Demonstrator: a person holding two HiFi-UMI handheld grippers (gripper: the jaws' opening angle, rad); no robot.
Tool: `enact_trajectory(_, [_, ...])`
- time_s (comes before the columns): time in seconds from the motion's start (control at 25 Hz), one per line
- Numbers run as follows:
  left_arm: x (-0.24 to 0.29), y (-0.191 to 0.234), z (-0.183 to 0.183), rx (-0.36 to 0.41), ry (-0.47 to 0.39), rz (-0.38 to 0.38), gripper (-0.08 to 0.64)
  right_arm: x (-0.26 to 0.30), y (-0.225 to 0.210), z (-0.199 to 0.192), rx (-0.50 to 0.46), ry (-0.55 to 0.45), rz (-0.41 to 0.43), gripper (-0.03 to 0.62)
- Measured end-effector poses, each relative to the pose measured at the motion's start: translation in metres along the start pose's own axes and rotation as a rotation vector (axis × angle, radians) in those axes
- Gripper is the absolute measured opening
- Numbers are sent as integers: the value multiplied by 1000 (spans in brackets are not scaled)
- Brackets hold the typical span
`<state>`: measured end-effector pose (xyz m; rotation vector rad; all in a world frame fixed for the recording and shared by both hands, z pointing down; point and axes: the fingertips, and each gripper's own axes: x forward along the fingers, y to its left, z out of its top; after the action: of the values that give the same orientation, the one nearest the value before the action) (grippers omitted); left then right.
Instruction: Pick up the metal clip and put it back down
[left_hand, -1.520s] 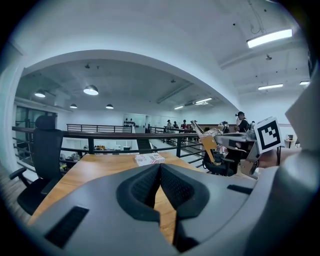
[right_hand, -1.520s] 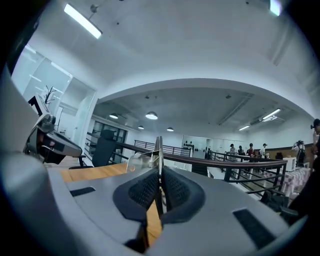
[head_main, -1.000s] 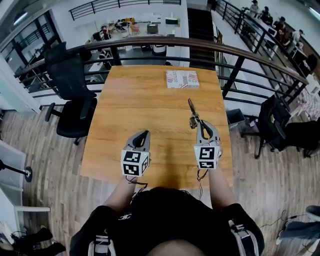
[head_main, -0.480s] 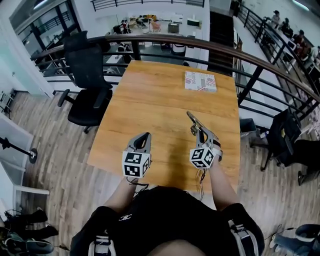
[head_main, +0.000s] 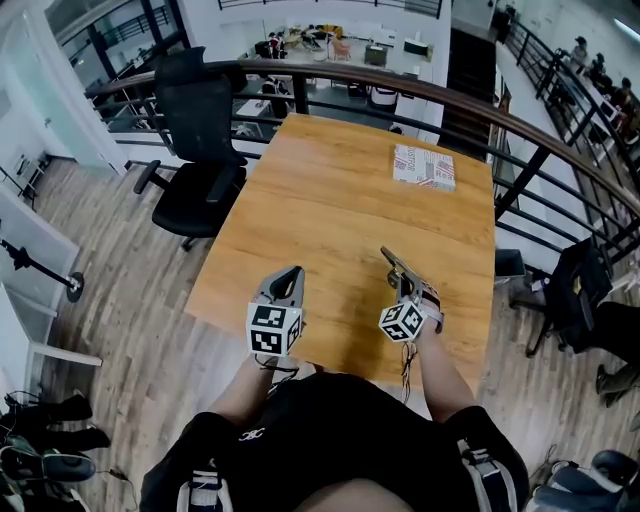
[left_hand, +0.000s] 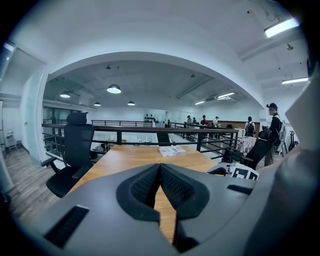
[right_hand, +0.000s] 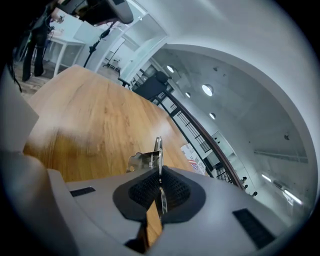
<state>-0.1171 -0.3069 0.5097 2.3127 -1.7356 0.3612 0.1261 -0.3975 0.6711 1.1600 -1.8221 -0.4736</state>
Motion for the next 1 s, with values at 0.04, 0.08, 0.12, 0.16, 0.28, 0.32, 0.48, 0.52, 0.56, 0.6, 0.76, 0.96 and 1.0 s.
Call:
enact_trajectory(0.04, [0, 1, 0, 0, 1, 1, 18, 3, 5, -4, -1, 16, 11, 20])
enact_trajectory(0.08, [0, 1, 0, 1, 1, 2, 18, 6, 11, -9, -1, 31, 21, 21])
enact_trajectory(0.12, [0, 2, 1, 2, 0, 1, 18, 8, 17, -13, -2, 46, 32, 21])
enact_trajectory(0.16, [0, 1, 1, 4, 0, -2, 18, 9, 22, -16, -4, 58, 42, 21])
enact_trajectory(0.28, [3, -1, 0, 13, 4, -18, 18, 11, 37, -25, -12, 82, 67, 21])
enact_trajectory(0.32, [4, -1, 0, 15, 6, -23, 18, 12, 42, -27, -15, 89, 73, 21])
enact_trajectory(0.48, [12, -2, -2, 22, 11, -38, 18, 17, 56, -38, -8, 126, 93, 24])
enact_trajectory(0.52, [14, -2, -2, 24, 12, -42, 18, 18, 59, -41, -6, 138, 95, 25])
enact_trajectory(0.56, [16, -2, -3, 26, 14, -47, 18, 19, 62, -45, -5, 151, 95, 25])
enact_trajectory(0.6, [17, -2, -2, 27, 15, -51, 18, 20, 64, -47, -6, 163, 93, 26])
enact_trajectory(0.76, [22, -4, -3, 31, 13, -65, 18, 22, 73, -53, 11, 173, 104, 32])
enact_trajectory(0.96, [26, 4, -6, 20, 13, -61, 18, 11, 72, -32, 139, 121, 184, 200])
enact_trajectory(1.0, [27, 6, -5, 18, 10, -58, 18, 4, 60, -18, 198, 80, 177, 206])
